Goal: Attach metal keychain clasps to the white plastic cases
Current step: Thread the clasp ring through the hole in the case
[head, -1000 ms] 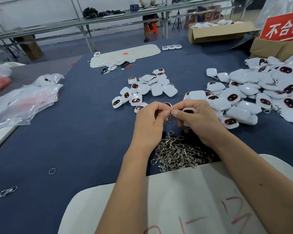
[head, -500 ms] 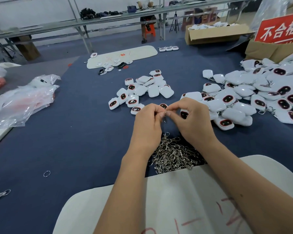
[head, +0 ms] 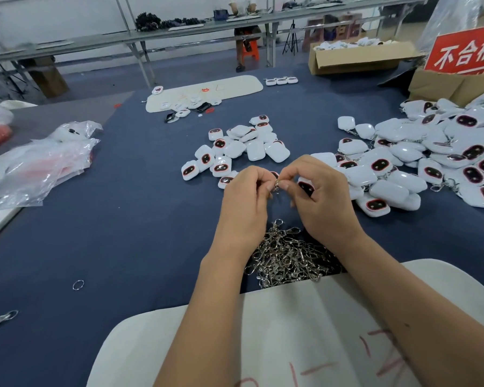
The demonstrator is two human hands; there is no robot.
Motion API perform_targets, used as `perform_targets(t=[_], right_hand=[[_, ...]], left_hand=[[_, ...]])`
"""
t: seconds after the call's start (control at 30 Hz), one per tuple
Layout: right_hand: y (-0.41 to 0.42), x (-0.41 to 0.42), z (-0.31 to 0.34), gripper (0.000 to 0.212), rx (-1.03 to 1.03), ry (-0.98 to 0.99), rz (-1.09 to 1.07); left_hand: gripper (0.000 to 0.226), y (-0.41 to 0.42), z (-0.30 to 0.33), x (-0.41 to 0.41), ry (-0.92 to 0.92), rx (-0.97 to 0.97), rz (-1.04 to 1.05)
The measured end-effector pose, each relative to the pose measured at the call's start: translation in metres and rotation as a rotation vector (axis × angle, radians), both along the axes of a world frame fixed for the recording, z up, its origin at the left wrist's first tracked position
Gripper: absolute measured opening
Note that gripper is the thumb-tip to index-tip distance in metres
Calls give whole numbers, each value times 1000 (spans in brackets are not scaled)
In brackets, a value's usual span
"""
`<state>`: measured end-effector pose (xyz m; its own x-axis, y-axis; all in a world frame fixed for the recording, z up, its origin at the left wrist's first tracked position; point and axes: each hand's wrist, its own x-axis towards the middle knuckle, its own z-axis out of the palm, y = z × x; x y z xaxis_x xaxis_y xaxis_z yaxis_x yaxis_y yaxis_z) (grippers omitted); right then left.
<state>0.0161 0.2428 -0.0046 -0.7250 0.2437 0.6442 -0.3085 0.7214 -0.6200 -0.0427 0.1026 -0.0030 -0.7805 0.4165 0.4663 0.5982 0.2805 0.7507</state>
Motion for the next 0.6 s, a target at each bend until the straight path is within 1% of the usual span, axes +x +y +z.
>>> perform_targets(t=[0.23, 0.4, 0.5, 0.57, 0.6], right_hand=[[0, 4, 5, 13, 16, 13, 16], [0, 5, 6, 14, -10, 9, 31], [-3, 2, 3, 13, -133, -25, 43], [-2, -2, 0, 12, -244, -94, 33], [-2, -3, -2, 15, -302, -126, 27]], left_hand=[[19, 3, 0, 2, 50, 9, -13], [20, 4, -2, 1, 63, -13, -4], [20, 4, -3, 2, 82, -13, 0], [19, 5, -4, 2, 84, -19, 2], [19, 5, -4, 2, 85, -24, 4]])
